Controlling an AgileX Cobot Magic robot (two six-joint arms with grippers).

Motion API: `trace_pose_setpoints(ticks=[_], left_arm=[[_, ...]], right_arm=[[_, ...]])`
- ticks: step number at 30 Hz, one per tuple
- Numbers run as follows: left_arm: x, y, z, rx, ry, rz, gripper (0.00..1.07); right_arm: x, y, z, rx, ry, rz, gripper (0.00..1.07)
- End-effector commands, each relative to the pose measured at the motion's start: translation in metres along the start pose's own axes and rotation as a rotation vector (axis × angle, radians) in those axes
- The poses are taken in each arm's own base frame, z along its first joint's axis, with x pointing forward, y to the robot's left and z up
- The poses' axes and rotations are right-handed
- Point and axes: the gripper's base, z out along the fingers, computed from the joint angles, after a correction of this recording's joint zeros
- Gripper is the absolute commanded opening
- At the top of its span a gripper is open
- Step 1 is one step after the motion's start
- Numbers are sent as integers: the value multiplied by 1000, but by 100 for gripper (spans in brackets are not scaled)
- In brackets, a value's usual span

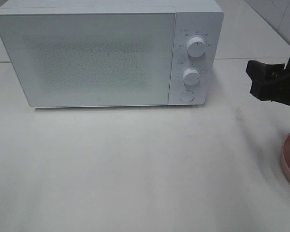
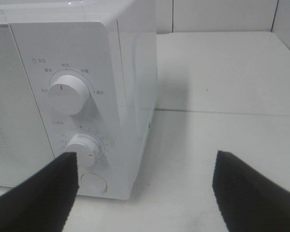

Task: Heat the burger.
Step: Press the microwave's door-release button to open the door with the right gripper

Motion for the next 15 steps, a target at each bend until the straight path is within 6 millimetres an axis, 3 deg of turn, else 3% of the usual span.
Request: trace_pose_setpoints(ticks=[1, 15], left_arm=[[1, 0, -3, 3, -33, 7, 98], [1, 0, -3, 3, -33, 7, 98]], right_arm=[[3, 7, 1, 52, -107, -37, 75], [27, 47, 12, 113, -206, -47, 75]])
